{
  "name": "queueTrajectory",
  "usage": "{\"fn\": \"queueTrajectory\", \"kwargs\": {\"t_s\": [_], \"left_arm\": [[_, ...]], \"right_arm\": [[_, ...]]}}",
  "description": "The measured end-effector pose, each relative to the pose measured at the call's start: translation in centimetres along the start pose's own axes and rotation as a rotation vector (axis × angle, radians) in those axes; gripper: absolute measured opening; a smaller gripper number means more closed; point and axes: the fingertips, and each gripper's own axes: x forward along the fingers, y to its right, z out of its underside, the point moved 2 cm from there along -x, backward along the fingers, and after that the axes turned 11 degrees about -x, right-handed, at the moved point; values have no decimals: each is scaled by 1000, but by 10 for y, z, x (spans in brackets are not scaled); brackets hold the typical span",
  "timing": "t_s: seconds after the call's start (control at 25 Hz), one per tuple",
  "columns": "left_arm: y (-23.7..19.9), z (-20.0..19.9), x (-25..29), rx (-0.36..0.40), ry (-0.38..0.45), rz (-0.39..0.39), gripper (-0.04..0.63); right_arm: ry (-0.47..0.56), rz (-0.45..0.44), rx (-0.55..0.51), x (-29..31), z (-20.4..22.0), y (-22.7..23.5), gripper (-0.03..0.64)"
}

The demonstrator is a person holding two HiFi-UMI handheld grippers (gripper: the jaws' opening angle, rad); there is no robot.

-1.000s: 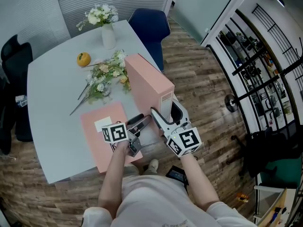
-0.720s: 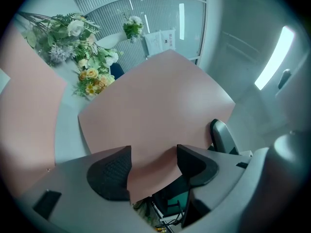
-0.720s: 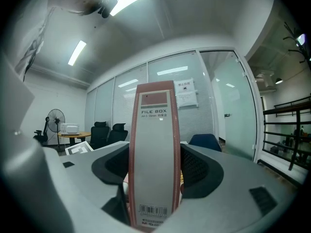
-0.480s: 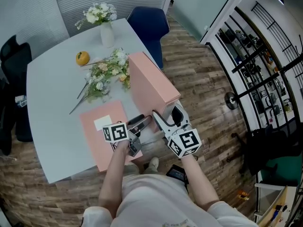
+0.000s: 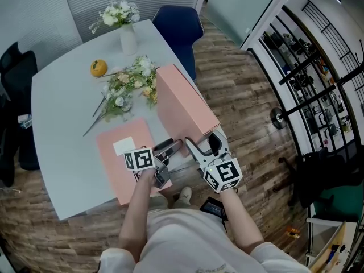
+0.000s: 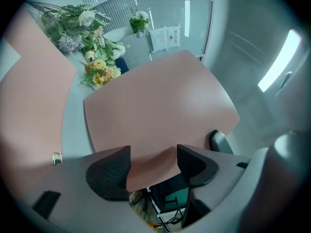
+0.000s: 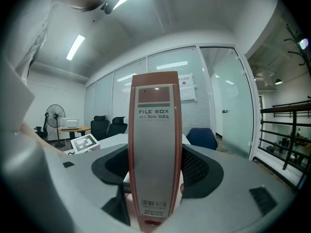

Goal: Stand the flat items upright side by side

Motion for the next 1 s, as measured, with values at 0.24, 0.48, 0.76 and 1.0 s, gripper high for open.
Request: {"fn": "queueTrajectory", "kwargs": {"t_s": [0.24,0.48,0.76,1.0], "left_arm": [[-6,4,1,1,-25,-20,287],[-9,5,0,-16,-36,-11,287],[-8,5,0,-21,-40,-3,287],[-9,0,-5,-30,-23,3,287]], "right_arm": [[-51,-1,-11,-2,16,-8,313],[-50,-5,-12,-6,21,-11,313],[-43,-5,-4,-7,22,-11,313],[-36,-5,-5,-10,22,-15,313]]}}
